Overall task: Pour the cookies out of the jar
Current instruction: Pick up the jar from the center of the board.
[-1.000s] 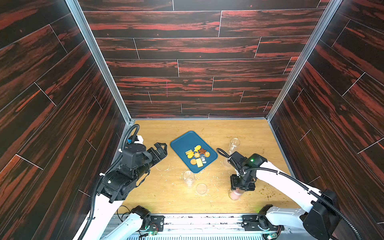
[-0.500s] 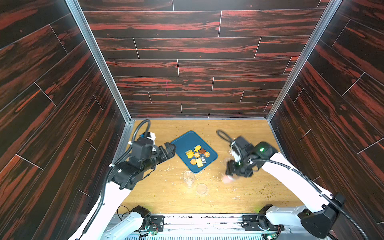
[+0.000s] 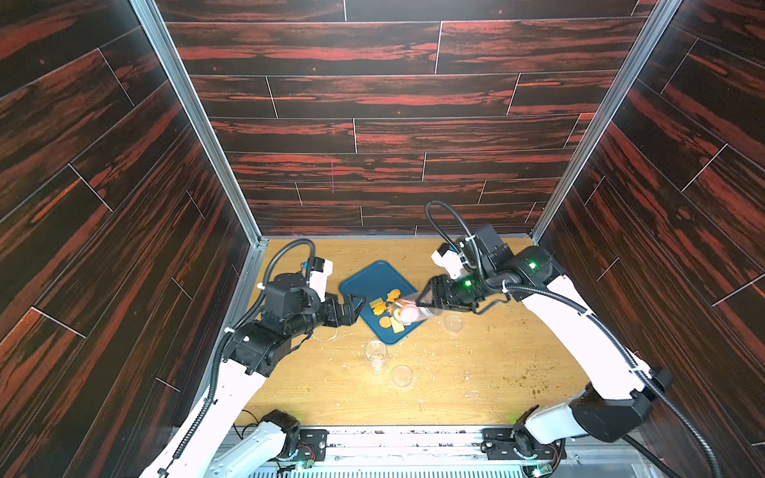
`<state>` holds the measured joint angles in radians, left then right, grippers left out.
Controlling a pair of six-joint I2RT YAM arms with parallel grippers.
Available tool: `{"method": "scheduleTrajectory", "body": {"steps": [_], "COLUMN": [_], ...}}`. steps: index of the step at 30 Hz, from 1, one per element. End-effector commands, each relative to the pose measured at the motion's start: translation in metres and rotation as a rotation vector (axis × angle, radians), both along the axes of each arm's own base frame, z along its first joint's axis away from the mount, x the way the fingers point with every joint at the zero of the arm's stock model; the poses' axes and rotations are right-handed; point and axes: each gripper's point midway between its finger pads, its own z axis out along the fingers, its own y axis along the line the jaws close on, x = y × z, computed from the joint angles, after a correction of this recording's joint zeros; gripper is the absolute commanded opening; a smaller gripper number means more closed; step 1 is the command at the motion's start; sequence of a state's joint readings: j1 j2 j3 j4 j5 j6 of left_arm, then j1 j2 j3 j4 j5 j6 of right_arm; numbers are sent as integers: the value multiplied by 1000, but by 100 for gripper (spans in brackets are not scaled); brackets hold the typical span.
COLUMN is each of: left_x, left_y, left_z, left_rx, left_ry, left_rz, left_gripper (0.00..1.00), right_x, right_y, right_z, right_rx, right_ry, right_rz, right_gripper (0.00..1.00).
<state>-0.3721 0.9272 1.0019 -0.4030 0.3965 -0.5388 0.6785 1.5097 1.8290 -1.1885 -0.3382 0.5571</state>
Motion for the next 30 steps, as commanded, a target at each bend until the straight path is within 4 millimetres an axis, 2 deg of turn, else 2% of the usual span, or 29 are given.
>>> {"method": "scheduleTrajectory", "body": {"steps": [1,5,10,12,14,17,22,24,27,30], "left_x": [18,30,36,39,44,50,56,56,54,52], "left_y": [-28,-46,-58,-59,-54,-51,-37,-25,-14,-10], "left_z": [24,48,56,62,54,61,20,14,14,21], "left_rx": [-308,-593,-730,-776,-771,-855,-943,-1047,-1131,-1142], "left_ry": [75,166,313,315,367,439,663,698,702,693], "left_rz": [-60,-124,-190,-208,-154,-112,103,182,255,299], "left_gripper": [100,100,99,97,97,97,96,96,96,96], "right_x": [0,8,17,21,25,29,35,38,39,39], "right_y": [25,37,46,48,47,48,52,50,50,50], "right_z": [25,35,49,50,48,48,58,55,51,49], "right_rx": [150,232,311,326,321,335,374,360,348,347], "right_ry": [4,8,-6,-8,-11,-17,-41,-45,-45,-41], "right_rz": [71,90,99,97,87,77,75,60,54,53], "right_gripper": [49,48,48,48,48,48,47,47,47,46]}}
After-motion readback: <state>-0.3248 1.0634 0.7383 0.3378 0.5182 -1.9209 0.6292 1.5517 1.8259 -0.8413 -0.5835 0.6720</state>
